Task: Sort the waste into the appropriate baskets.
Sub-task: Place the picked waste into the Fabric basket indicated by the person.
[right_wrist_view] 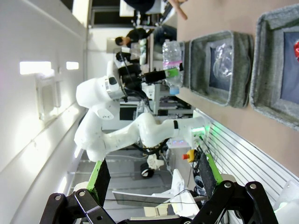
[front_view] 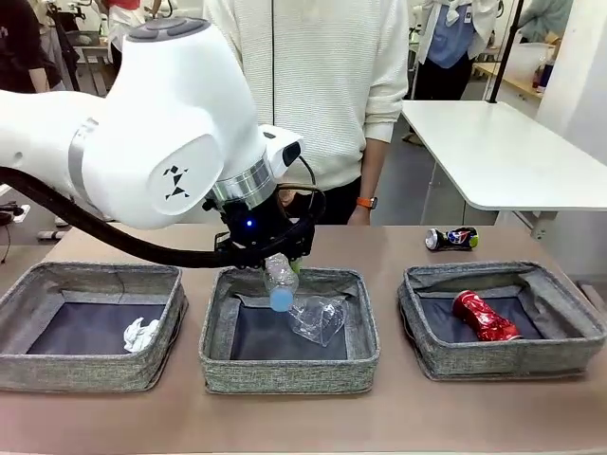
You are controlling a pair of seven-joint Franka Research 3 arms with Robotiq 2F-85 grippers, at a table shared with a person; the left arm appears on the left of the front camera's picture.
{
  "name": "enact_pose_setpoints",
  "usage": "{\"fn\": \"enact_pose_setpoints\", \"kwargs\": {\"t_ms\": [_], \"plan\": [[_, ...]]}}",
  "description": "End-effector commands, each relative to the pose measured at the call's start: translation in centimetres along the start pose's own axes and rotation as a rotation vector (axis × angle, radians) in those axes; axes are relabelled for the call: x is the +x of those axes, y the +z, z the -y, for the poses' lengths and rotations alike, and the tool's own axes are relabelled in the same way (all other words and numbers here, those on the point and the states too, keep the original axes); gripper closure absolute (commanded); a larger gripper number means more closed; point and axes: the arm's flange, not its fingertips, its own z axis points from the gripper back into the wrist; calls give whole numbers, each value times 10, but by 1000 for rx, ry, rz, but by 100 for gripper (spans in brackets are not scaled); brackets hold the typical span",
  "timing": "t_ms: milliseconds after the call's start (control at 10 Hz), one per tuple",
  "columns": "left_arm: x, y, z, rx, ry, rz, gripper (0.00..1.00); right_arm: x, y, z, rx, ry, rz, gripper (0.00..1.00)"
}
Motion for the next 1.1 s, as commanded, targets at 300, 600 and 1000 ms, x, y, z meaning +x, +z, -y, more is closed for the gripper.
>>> {"fn": "enact_pose_setpoints", "kwargs": {"t_ms": [300, 600, 1000], "plan": [[0, 7, 4, -22, 19, 64, 0, 1, -1, -2, 9, 12, 11, 0], [4, 12, 4, -49, 18, 45, 0, 1, -1, -2, 9, 12, 11, 0], [32, 59, -47, -556, -130, -319, 0, 1, -1, -2, 9, 12, 11, 0]]}}
